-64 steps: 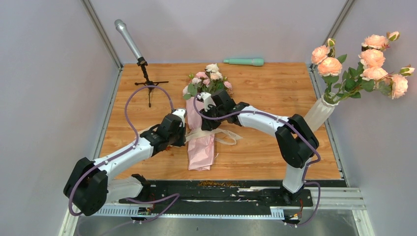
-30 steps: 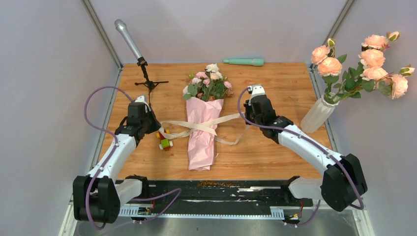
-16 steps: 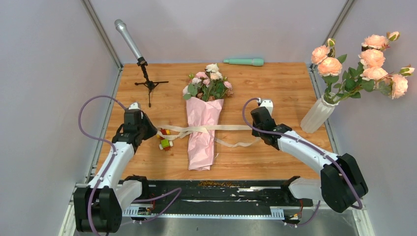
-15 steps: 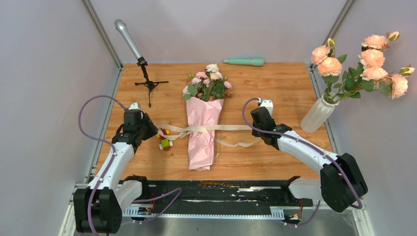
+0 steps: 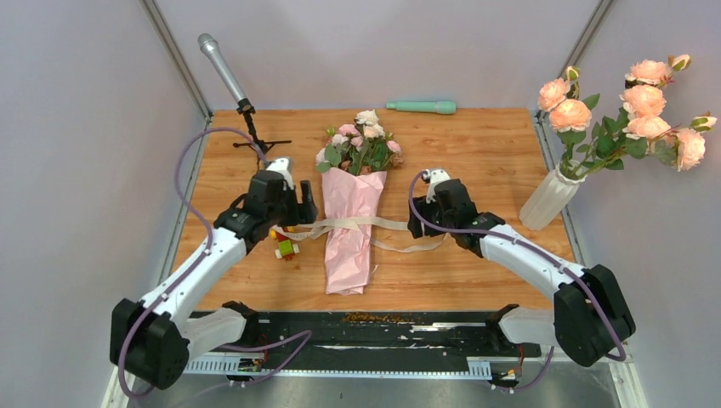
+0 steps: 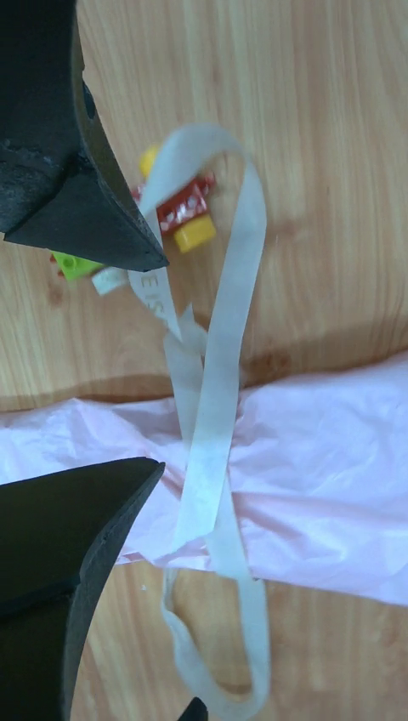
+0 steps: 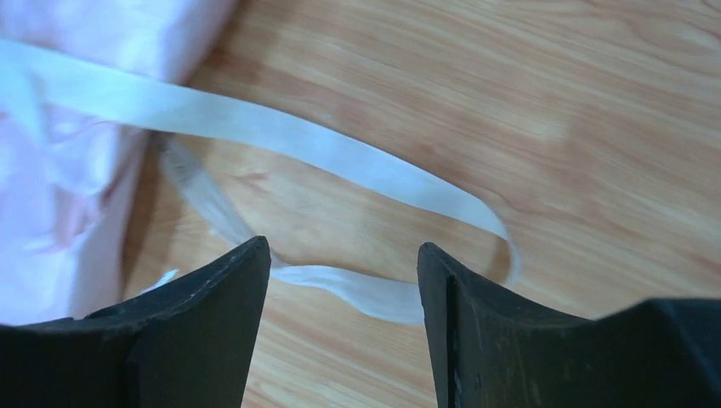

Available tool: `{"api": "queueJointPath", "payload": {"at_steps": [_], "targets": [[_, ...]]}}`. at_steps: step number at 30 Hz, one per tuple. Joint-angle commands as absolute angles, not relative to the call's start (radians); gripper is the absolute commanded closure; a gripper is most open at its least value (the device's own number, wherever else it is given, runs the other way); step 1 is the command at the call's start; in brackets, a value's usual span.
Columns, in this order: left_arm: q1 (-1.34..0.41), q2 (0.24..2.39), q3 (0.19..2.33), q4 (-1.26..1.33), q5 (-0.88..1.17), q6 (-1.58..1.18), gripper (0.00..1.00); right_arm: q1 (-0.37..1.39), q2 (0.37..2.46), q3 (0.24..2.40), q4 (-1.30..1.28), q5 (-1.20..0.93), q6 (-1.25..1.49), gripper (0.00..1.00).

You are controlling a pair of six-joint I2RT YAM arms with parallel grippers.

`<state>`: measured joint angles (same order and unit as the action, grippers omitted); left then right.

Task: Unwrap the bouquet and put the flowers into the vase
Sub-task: Untie the ribbon from the wrapping paper.

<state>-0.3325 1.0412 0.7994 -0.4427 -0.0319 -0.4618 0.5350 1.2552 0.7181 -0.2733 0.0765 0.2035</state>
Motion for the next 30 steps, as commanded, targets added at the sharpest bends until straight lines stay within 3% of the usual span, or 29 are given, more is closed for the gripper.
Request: {"api": "queueJointPath", "payload": {"at_steps": [1,8,19,25,30], "targets": [[-0.473,1.153,0.820,-0.336,-0.021,-0.461,0.12,0.536,1.292,0.803,-0.131,-0.260,0.128,0.35],[-0.636,1.356,0.903,-0.250,-0.014,-0.550,0.06,0.536,1.475,0.912,-0.098,-0.305,0.270,0.34],[-0.672,1.501,0.961,-0.228,-0.016,-0.576,0.02,0.536,1.633,0.972,-0.038,-0.374,0.430,0.33],[-0.672,1.516,0.955,-0.224,-0.021,-0.585,0.08,0.538,1.688,0.993,-0.031,-0.417,0.449,0.33],[-0.672,1.523,0.951,-0.224,-0.015,-0.589,0.21,0.538,1.728,1.015,-0.029,-0.461,0.454,0.36]]}}
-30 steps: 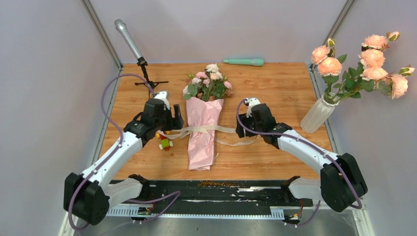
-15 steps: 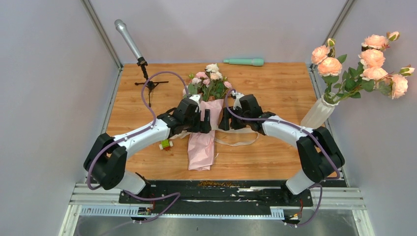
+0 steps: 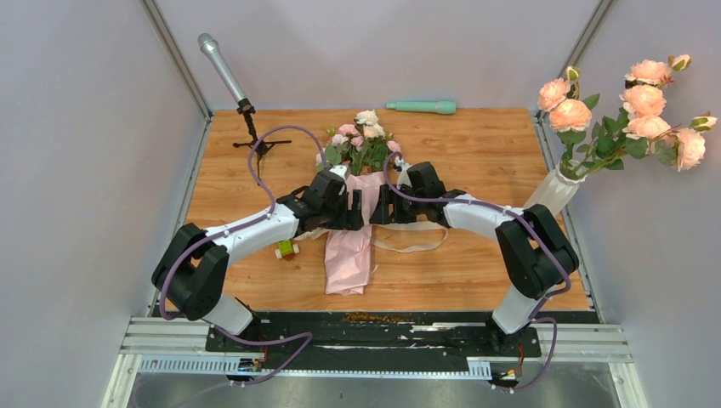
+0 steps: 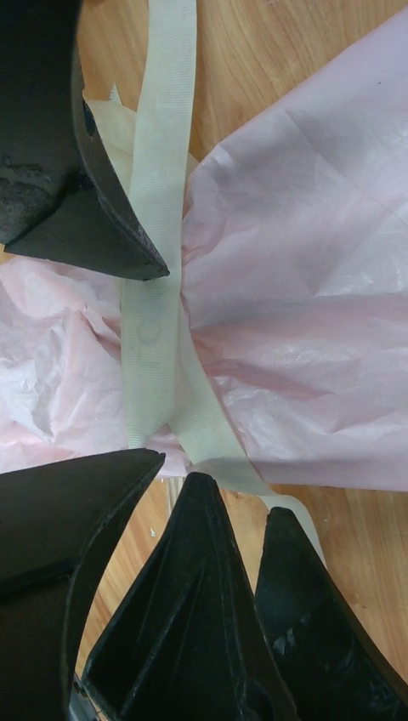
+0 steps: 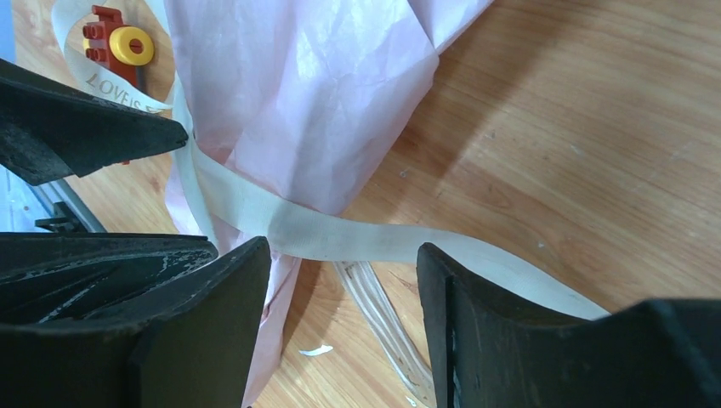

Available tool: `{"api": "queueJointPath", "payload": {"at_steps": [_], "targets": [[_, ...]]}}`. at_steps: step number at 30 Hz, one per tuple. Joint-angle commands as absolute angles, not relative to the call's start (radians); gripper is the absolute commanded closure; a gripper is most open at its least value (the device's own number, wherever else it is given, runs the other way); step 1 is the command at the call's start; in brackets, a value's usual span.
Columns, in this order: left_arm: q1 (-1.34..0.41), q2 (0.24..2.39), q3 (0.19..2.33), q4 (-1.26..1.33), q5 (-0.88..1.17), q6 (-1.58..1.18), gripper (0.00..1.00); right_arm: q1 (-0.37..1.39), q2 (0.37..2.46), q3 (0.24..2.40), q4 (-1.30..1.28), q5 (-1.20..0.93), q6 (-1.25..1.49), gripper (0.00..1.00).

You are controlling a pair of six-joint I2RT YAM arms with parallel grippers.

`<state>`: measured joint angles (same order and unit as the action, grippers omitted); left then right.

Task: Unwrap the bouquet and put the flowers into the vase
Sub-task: Untie the ribbon from the wrapping paper.

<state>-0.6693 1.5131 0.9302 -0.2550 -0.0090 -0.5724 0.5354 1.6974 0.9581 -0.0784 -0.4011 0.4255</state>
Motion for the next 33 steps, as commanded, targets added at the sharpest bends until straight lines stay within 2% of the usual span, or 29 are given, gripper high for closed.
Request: {"api": "queueJointPath", "payload": {"at_steps": [1,9,16,22,25,33], "targets": [[-0.672,1.523,0.951,-0.225,-0.014,-0.589,0.23,0.540,1.736,1.020,-0.028,-0.471,0.458,0.37],[-0.672,1.519,0.942,-0.221,-0.019,-0.594,0.39,0.548,1.749,1.021,-0.027,-0.474,0.480,0.47],[-0.672,1.508,0.927,-0.218,-0.026,-0.592,0.52,0.548,1.746,1.015,-0.027,-0.463,0.494,0.65],[-0.672,1.510,0.915,-0.211,-0.019,-0.595,0.57,0.547,1.734,1.009,-0.030,-0.451,0.494,0.78],[-0.672,1.509,0.914,-0.200,-0.009,-0.599,0.54,0.548,1.721,1.001,-0.035,-0.442,0.494,0.81],[-0.672,1.511,0.921,-0.188,0.010,-0.595,0.37,0.548,1.679,0.980,-0.048,-0.408,0.493,0.90]]}}
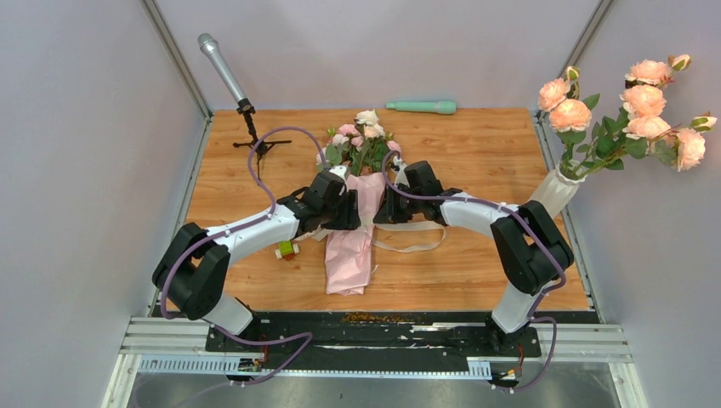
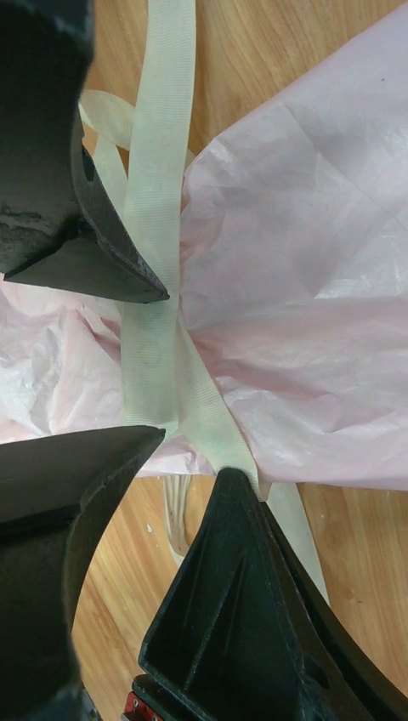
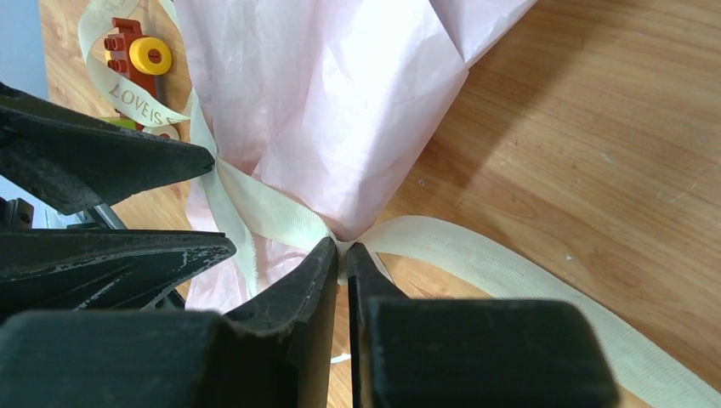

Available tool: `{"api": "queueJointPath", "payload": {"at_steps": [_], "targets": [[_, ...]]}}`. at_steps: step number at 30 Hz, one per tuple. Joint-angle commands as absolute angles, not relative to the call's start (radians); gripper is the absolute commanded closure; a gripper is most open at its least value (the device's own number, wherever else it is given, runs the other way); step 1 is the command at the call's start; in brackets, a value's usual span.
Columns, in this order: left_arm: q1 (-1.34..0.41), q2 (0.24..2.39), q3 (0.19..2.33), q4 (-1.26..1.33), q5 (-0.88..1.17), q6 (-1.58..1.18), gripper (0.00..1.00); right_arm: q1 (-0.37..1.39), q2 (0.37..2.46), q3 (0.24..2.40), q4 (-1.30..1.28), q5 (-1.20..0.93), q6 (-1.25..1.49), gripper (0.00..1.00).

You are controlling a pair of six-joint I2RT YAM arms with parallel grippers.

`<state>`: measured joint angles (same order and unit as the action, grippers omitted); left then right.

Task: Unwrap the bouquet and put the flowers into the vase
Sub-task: Untie the ribbon from the wrapping paper.

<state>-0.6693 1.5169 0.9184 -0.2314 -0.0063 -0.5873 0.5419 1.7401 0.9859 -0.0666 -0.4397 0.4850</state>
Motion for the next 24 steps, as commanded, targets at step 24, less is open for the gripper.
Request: {"api": "queueJointPath", "payload": {"at_steps": [24], "targets": [[-0.680,1.513,0.931,-0.184,0.049,-0.587,0.61,0.547,1.553,0.968,-0.131,-0.228,0.434,0.97]]}}
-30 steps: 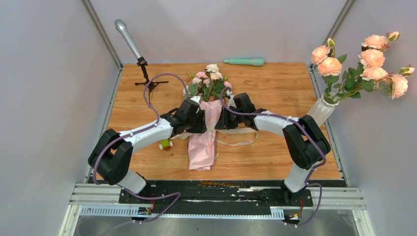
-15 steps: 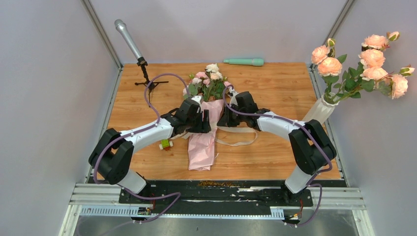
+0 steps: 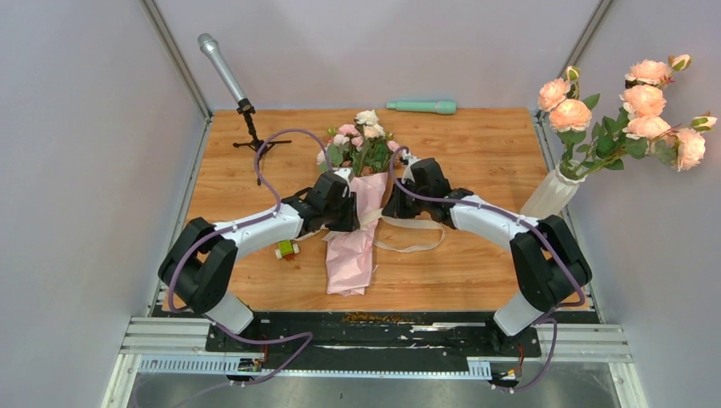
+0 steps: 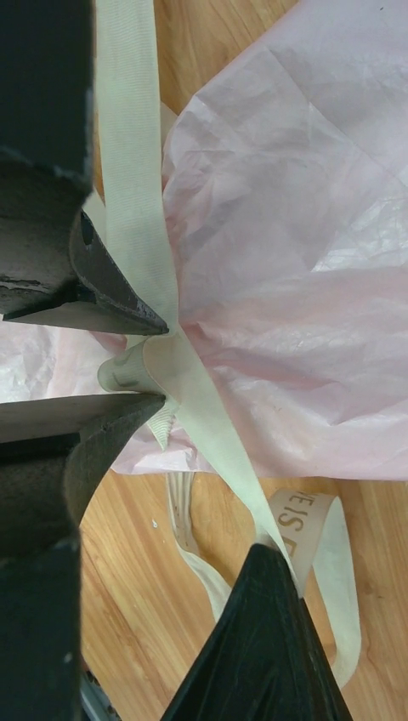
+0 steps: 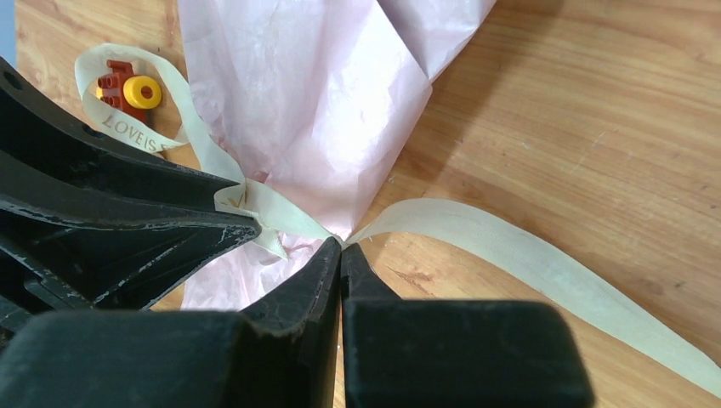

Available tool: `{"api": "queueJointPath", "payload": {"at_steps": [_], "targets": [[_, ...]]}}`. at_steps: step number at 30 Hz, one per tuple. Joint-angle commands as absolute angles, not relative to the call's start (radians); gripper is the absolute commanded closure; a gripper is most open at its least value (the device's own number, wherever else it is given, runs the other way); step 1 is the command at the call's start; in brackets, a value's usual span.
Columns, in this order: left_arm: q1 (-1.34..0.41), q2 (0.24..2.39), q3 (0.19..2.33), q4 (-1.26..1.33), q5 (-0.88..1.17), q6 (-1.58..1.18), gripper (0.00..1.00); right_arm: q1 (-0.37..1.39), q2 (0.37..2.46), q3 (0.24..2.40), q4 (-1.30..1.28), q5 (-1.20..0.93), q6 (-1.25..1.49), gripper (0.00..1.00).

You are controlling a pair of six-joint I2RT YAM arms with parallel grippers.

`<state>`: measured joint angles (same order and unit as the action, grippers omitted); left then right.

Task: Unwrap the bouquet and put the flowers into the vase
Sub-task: Untie the ribbon from the wrapping paper.

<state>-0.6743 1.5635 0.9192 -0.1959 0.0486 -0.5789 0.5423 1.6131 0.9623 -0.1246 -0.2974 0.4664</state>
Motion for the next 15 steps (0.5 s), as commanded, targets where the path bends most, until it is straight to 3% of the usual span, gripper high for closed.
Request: {"api": "queueJointPath", "payload": {"at_steps": [1,10,12,15], "targets": [[-0.680,1.506,0.932,-0.187,0.048,-0.588,0.61,0.548,1.548,0.968,-0.137,-0.216,0.427,0.97],[-0.680,1.452,0.935,-0.226,0.014,-0.593,0.61,0.546,1.466,0.949,-0.192,-0.084,0.376,1.00],[-0.680,1.433,0.932,-0.233,0.006,-0.591,0.64,0.546,1.439,0.937,-0.200,-0.050,0.364,1.00],[-0.678,1.406,0.930,-0.258,-0.030,-0.583,0.75,0.547,1.390,0.921,-0.222,0.018,0.341,1.00]]}}
